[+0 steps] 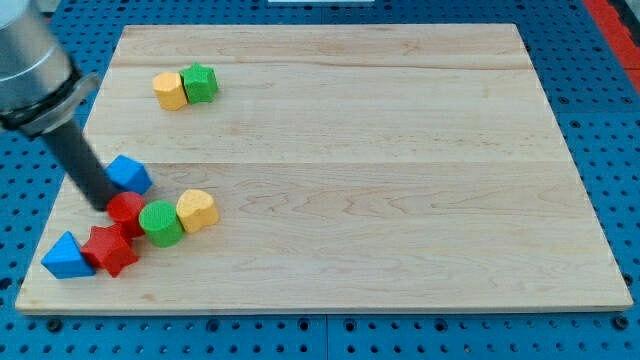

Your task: Slide the red star along with green circle and yellow heart slightly right

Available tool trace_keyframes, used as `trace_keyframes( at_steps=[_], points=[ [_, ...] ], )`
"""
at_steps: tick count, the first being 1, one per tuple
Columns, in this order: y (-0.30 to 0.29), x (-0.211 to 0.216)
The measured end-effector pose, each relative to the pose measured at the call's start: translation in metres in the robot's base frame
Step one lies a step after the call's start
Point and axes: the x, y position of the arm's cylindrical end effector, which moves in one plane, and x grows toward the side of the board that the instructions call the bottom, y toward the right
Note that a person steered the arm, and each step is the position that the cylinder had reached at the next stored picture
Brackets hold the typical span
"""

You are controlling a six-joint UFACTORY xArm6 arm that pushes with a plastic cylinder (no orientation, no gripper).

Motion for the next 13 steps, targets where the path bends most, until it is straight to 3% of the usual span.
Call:
trace_keyframes(
  at_steps=[2, 3, 4, 5, 6, 7, 9, 10, 13],
  points=[
    [0.054, -0.067],
    [0.113, -0.064],
    [0.173, -0.032],
    [0.17, 0.064],
    [0.135, 0.128],
    [0.13, 0.129],
    [-0.015, 0.128],
    [-0.046, 0.114],
    [-0.001, 0.076]
  ],
)
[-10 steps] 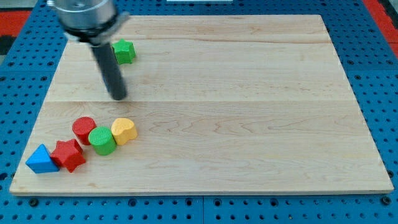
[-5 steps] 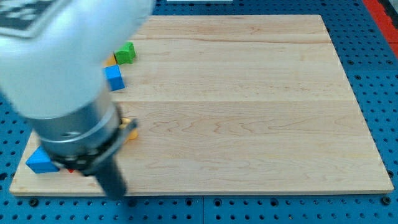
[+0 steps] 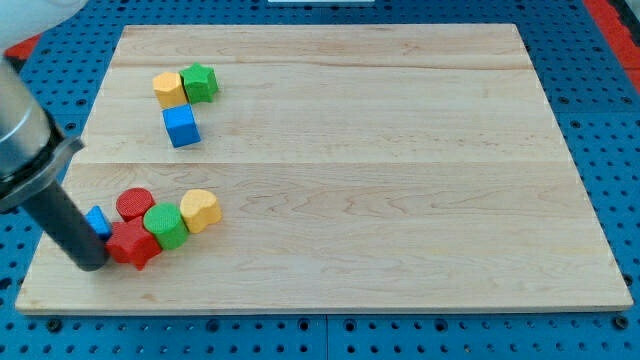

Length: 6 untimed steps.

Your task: Slide the red star along with green circle and yellow heart slightly right

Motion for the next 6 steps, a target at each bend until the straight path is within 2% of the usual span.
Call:
trace_keyframes(
  at_steps=[3, 6],
  points=[
    [0.054, -0.026],
    [0.067, -0.06]
  ],
)
